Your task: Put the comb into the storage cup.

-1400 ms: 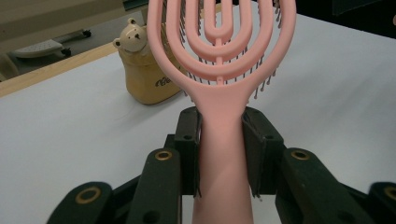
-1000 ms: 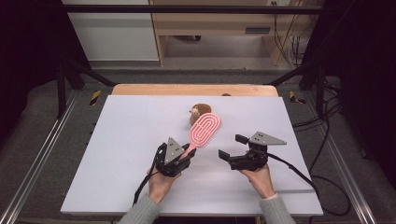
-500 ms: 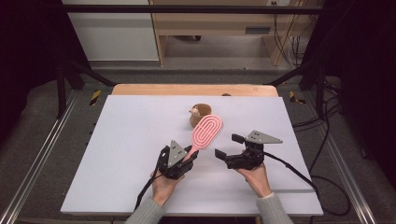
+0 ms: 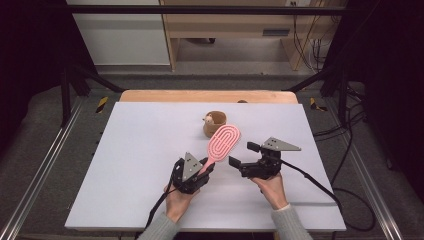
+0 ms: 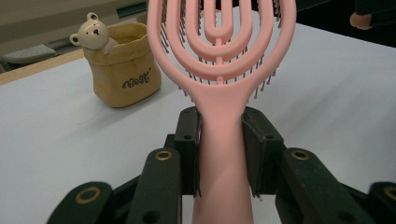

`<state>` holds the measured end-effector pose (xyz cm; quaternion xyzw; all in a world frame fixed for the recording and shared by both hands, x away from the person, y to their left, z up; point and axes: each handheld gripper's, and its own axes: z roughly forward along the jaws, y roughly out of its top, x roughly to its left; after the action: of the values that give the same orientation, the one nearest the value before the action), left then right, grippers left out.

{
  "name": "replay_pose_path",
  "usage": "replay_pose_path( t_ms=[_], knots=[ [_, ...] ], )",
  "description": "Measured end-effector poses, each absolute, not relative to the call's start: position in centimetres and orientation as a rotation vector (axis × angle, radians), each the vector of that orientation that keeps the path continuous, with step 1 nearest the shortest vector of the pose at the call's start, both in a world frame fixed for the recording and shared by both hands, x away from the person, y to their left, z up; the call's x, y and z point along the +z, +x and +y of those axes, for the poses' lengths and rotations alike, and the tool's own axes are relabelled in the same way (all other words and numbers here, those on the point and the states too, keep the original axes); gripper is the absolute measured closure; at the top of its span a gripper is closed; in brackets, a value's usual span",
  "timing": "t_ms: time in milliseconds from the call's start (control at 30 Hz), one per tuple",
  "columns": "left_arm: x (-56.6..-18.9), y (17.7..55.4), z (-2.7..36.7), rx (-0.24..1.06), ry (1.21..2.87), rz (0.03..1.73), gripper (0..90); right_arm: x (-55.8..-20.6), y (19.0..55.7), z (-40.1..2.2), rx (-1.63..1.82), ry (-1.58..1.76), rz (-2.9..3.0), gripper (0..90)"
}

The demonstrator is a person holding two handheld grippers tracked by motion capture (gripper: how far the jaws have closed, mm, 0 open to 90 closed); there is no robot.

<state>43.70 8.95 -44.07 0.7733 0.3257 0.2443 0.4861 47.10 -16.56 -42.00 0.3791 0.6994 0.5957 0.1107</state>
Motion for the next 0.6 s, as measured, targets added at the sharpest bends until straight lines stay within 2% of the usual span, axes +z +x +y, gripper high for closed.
replay_pose_path(
  t_ms=[500,600],
  knots=[
    [-43.9,43.6,8.7,0.599,1.869,0.792,68.8,-41.6,47.8,-15.3,1.743,1.148,2.047,2.1],
    [-43.9,43.6,8.6,0.597,1.866,0.785,68.8,-41.4,47.9,-15.2,1.753,1.161,2.064,9.5]
  ],
)
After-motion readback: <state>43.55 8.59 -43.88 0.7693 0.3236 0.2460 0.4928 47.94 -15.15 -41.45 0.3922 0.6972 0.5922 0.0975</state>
